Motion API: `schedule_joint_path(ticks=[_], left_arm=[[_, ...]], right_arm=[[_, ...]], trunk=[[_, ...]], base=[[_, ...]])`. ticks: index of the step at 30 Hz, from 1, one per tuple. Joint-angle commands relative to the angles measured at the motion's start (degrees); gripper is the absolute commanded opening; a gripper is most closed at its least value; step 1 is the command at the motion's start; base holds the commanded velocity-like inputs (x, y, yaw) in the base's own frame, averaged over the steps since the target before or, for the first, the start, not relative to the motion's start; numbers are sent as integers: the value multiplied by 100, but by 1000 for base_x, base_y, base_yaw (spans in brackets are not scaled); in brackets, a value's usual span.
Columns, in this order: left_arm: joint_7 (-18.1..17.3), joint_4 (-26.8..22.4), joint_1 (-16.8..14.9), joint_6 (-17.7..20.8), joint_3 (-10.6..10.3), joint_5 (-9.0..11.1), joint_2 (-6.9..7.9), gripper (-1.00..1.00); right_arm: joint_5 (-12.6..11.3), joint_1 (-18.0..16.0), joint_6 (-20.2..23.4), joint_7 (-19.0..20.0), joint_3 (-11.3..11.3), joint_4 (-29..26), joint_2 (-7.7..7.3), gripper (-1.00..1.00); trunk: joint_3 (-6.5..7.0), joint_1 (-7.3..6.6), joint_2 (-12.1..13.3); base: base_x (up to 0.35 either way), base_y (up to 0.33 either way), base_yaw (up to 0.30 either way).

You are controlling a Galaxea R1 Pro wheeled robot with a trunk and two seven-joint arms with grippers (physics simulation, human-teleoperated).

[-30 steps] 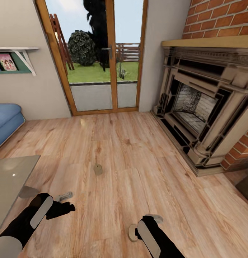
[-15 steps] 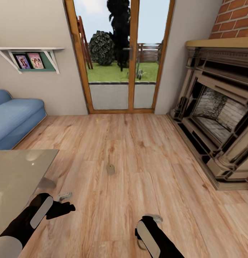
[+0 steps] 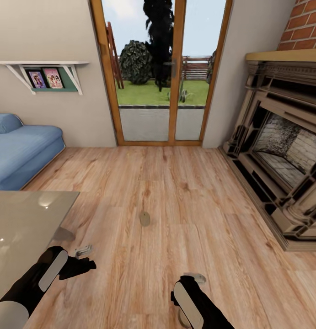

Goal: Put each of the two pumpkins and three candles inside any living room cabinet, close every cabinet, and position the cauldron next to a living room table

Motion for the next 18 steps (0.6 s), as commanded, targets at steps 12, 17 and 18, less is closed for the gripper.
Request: schedule_joint_path(ticks=[12,17,18], left_arm=[[-8,-48,0,0,2,0,-30,100],[-9,-68,0,15,9,5,-69,100],[-9,-68,0,16,10,6,-78,100]], right_arm=[[-8,-1,0,6,-28,8,0,100],[-19,4,-129,17,-51,21,0,100],[-15,3,-172,18,-50,27,0,100]], trunk=[[12,0,0],[-58,88,-160],[-76,110,-201]], base=[[-21,-35,-46],[0,-1,-11],[0,0,-3]])
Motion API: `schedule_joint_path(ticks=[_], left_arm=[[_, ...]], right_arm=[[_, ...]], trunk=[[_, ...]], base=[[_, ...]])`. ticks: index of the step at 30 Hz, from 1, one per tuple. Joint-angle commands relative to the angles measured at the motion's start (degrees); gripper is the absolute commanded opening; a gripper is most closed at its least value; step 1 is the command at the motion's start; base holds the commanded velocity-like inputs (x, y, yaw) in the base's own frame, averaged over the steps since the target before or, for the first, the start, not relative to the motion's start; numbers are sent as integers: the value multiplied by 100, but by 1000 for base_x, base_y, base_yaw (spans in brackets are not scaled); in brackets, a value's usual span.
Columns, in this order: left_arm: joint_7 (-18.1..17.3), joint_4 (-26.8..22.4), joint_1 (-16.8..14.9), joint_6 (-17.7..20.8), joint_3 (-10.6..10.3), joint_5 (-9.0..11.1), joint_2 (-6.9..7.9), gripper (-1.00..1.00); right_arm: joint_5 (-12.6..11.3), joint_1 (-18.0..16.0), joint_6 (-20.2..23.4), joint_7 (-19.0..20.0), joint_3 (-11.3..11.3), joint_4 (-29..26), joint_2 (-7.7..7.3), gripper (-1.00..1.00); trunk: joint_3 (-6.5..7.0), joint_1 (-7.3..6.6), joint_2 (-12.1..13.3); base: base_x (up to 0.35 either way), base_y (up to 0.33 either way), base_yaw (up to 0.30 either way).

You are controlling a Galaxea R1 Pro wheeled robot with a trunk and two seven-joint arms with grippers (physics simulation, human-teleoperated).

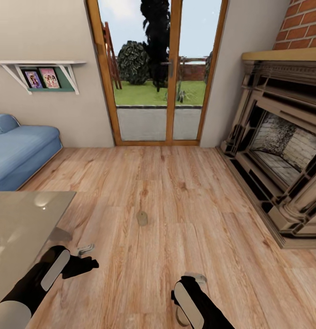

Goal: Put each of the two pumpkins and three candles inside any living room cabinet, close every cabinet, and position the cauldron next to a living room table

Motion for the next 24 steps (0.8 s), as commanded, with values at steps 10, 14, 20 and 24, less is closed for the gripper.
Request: schedule_joint_path(ticks=[10,14,20,24], left_arm=[[7,-435,16,51,24,-2,-90,100],[8,-455,17,54,18,9,-98,100],[30,-462,17,55,16,-7,-284,100],[84,-466,17,55,20,-8,-363,100]], right_arm=[[8,0,-221,11,-5,65,0,100],[16,1,-238,5,-5,52,0,100],[-5,1,-251,3,-5,-1,0,100],[11,-2,-253,5,-14,-4,0,100]], trunk=[[-180,220,-403],[-252,308,-563],[-359,440,-804],[-431,528,-964]], base=[[0,0,0],[0,0,0],[0,0,0],[0,0,0]])
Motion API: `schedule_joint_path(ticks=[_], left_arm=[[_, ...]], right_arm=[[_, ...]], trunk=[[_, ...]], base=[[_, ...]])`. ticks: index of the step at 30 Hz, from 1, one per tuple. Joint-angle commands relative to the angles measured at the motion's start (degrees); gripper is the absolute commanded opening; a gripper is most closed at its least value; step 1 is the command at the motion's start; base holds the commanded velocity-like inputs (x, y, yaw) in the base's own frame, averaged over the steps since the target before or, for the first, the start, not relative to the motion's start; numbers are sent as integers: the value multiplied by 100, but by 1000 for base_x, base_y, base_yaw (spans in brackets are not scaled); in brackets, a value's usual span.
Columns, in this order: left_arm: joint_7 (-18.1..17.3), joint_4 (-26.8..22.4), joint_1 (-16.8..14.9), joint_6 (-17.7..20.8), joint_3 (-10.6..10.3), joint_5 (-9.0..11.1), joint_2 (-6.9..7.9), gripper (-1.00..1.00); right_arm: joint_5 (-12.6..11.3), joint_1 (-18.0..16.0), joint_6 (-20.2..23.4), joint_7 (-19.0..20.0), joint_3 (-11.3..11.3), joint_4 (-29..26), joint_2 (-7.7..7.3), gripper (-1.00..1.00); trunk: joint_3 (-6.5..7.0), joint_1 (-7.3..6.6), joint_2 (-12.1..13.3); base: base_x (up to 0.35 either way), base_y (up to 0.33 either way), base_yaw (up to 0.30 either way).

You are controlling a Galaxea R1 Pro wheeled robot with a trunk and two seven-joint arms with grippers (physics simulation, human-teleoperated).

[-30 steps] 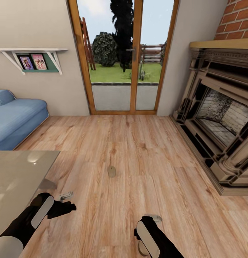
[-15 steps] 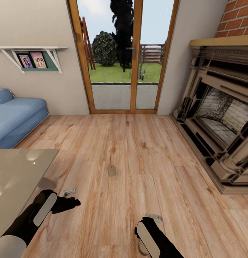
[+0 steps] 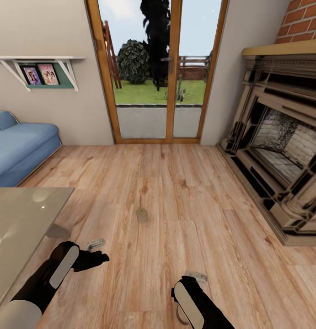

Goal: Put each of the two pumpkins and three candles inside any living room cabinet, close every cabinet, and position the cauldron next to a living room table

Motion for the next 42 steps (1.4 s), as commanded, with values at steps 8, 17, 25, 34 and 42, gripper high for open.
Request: schedule_joint_path(ticks=[8,17,25,34,42], left_arm=[[21,-1,0,15,16,34,2,100],[14,-7,0,183,400,68,44,100],[7,-22,0,263,703,71,59,100],[-294,-261,7,441,1657,636,230,100],[-1286,-288,231,445,1777,1962,768,100]], right_arm=[[-40,-500,76,8,-24,225,0,100],[-106,-1699,308,540,-129,1706,0,100],[-63,-1732,305,659,-127,1908,0,100],[-30,-1734,292,664,-123,1962,0,100],[-6,-1734,290,1077,-92,1963,0,100]], trunk=[[-144,176,-322],[-306,374,-683],[-449,550,-1004],[-611,747,-1365],[-755,923,-1686]], base=[[0,0,0],[0,0,0],[0,0,0],[0,0,0],[0,0,0]])
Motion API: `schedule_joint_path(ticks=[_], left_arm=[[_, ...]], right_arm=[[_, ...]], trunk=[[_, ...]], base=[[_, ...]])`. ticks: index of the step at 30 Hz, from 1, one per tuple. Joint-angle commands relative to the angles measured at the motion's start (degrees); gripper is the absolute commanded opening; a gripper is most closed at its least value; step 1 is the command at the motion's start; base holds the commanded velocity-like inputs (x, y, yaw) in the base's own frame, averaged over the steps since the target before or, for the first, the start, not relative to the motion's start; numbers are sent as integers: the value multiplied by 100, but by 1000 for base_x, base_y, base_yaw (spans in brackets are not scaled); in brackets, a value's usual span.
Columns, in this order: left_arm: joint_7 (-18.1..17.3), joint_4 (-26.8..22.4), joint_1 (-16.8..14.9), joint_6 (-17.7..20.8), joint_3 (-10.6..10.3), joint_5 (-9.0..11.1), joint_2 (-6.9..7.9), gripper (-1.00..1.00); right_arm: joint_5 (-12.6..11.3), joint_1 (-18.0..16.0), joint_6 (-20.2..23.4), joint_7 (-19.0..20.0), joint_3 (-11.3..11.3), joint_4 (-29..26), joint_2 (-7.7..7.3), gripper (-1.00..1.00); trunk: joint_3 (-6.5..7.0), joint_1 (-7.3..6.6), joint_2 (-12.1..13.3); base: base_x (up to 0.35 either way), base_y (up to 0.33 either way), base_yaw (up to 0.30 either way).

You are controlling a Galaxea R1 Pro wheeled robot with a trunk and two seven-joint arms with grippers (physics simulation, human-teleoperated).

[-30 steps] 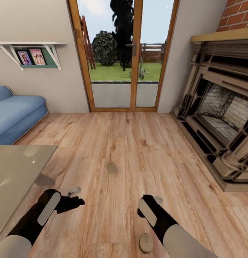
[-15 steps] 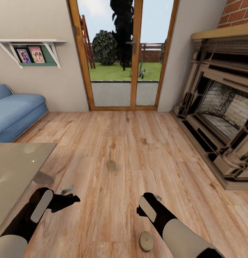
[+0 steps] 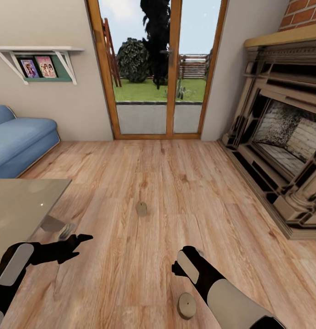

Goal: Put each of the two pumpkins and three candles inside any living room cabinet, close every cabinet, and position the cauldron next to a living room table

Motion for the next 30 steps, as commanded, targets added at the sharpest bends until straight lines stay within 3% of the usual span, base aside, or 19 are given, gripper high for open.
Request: schedule_joint_path(ticks=[1,9,30], left_arm=[[-19,-3,7,0,-11,15,0,100],[-258,-20,33,0,-225,64,-1,100],[-330,-19,33,0,-241,65,6,100]], right_arm=[[4,0,-1,12,3,0,0,100],[23,0,-47,54,25,0,0,100],[30,0,-220,55,30,27,-66,100]], trunk=[[-18,23,-42],[-162,198,-362],[-539,659,-1205]], base=[[0,0,0],[0,0,0],[0,0,0]])
